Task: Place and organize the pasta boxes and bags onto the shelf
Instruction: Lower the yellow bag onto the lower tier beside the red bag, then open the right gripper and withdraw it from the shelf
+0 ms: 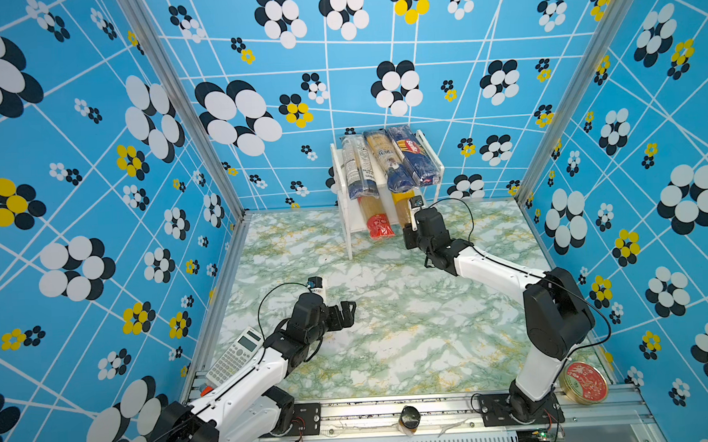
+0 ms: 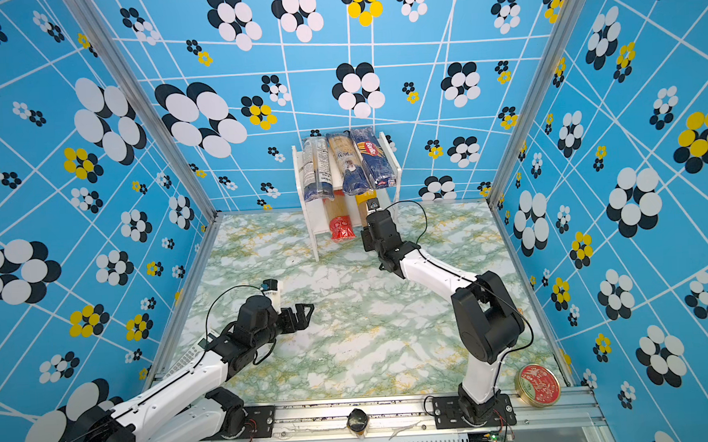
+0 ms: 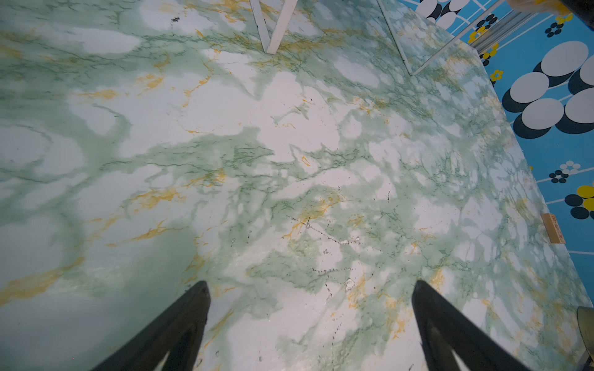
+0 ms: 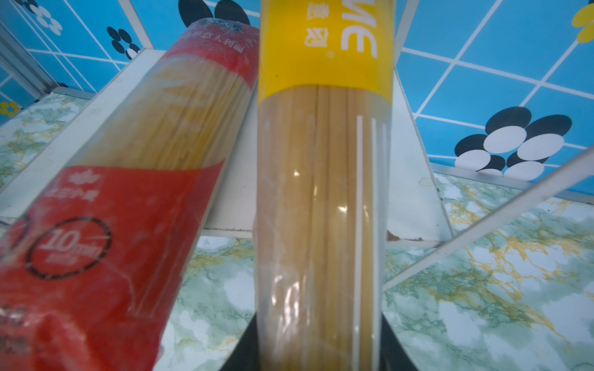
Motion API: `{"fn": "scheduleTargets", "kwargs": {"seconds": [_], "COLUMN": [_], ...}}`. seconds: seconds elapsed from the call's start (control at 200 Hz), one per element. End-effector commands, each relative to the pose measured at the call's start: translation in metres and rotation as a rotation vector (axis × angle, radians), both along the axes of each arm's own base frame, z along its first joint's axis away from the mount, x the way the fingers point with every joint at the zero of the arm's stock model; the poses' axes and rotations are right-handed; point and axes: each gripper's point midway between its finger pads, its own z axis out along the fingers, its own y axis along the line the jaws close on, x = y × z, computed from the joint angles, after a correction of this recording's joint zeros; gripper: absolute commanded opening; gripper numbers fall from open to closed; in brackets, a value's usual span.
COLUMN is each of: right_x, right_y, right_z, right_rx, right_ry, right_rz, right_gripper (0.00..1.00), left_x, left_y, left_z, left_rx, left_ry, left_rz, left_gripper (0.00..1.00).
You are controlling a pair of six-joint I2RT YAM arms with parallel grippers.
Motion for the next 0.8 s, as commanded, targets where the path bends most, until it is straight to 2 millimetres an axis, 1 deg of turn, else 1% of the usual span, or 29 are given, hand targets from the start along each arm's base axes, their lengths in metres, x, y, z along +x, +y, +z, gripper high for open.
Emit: {"fn": "scheduleTargets", "kwargs": {"seconds": [0.0,0.14,0.295,0.395,0.6,0.795], "right_x": [0.021,0.022,0.024,0.025,0.025,0.018], "right_y": [0.003,0.005,0.005,0.005,0.003,-0.002], "right_z": [0.074,0.067,0.062,0.058,0.053,0.050], "right_rx": [0.138,0.121,0.118,0.113,0.106,0.094], "right_ry": [-0.222,-0.209,-0.198,-0.191,-0.181,-0.171], "right_rz": [-0.036,-0.028,-0.031,-0.035,-0.041,-0.043], "right_gripper": [0.30,0.37,0.51,0.57,0.60,0.62], "left_x": [-0.003,-0.003,-0.003,-0.004,-0.005,-0.006], "left_y": [0.006,0.006,0.007,0.008,0.009,0.010], "left_z": [-0.007,-0.007,-0.007,-0.008,-0.009,-0.010], "left_rx": [0.024,0.024,0.024,0.026,0.028,0.030], "left_ry": [0.009,0.010,0.009,0.009,0.009,0.012], "left_rz": [0.010,0.009,0.010,0.014,0.017,0.019], "left_gripper": [0.99,0.99,0.99,0.99,0.99,0.99]}}
